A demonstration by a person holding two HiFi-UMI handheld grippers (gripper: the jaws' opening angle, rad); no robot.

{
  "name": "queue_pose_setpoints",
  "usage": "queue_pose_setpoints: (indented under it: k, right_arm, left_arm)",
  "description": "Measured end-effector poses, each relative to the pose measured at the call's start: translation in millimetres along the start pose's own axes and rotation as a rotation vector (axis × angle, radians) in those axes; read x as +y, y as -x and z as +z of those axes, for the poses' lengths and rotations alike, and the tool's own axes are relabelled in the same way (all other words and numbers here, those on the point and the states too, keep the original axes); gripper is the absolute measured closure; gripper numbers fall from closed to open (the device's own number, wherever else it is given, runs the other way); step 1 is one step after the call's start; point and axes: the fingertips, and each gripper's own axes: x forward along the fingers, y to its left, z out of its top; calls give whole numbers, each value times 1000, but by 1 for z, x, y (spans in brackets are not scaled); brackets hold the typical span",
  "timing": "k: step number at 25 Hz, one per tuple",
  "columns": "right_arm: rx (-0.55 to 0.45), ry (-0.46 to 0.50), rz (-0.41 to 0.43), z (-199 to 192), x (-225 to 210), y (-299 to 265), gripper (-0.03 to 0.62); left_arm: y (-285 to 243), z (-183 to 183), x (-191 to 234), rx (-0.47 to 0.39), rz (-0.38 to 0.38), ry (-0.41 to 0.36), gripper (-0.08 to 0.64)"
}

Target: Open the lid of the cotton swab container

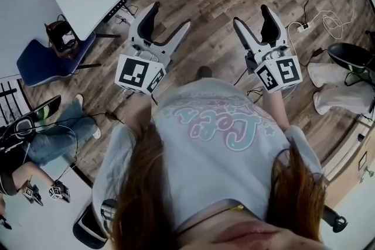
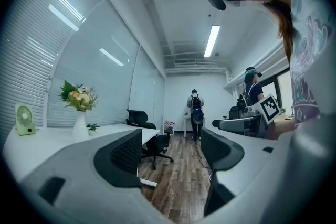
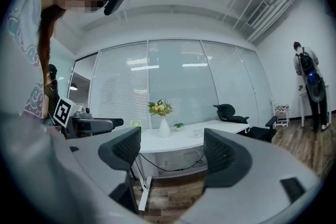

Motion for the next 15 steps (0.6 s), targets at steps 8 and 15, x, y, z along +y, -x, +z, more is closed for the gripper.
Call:
queue_pose_setpoints:
  k: [8, 15]
  right_arm:
    - [16, -10, 34, -10, -32, -8, 233]
    - [9, -22, 48, -13, -32, -18, 233]
  left_arm:
    - [-25, -8, -4, 6, 42, 10, 238]
    - [-24, -13, 6, 17, 60, 18, 238]
